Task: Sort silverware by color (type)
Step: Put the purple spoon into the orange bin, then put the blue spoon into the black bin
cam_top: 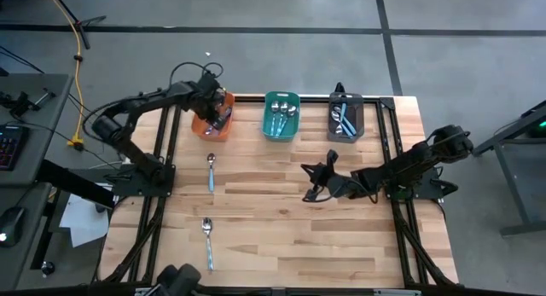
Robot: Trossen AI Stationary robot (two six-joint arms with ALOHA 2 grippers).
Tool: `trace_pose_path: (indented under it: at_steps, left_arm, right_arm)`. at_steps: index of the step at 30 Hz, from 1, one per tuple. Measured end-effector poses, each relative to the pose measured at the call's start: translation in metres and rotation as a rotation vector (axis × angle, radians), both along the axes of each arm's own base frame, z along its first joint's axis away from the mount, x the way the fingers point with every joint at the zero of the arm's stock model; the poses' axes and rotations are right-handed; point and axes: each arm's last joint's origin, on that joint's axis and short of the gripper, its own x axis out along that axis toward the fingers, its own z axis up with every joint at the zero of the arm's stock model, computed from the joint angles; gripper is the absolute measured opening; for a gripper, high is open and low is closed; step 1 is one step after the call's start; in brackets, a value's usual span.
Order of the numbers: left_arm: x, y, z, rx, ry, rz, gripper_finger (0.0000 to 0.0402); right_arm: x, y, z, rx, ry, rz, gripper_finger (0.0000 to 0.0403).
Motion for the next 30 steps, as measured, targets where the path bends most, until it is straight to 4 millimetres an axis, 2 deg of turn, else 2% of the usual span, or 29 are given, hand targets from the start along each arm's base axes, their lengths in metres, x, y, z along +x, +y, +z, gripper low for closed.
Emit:
trace_pose_path:
  at_steps: [5, 8, 12, 17, 21, 25, 30]
  left_arm:
    - [0.002, 0.003, -0.015, -0.048, 0.039, -0.008, 0.0052]
    - [0.003, 0.003, -0.017, -0.045, 0.048, -0.033, 0.0081]
    - [0.003, 0.001, -0.009, -0.014, 0.041, -0.053, 0.0119]
    - [-0.001, -0.005, 0.013, 0.056, -0.007, -0.056, 0.0132]
    - [-0.002, -0.018, 0.04, 0.145, -0.068, -0.079, 0.0125]
    - [0.002, -0.046, 0.072, 0.239, -0.163, -0.148, 0.0108]
    - [0.011, -0.094, 0.102, 0.31, -0.281, -0.268, 0.0084]
  right_arm:
    - [0.0, 0.0, 0.001, 0.001, -0.006, 0.0, 0.0]
    - [0.0, 0.0, 0.001, 0.002, -0.006, 0.0, 0.0]
    - [0.0, 0.0, 0.001, 0.001, -0.007, 0.0, 0.0]
    - [0.001, 0.0, 0.001, 0.002, -0.008, 0.0, 0.0]
    - [0.001, 0.0, 0.001, 0.002, -0.008, 0.0, 0.0]
    - [0.001, 0.0, 0.001, 0.001, -0.008, 0.0, 0.0]
    - [0.001, 0.0, 0.001, -0.001, -0.007, 0.001, 0.0]
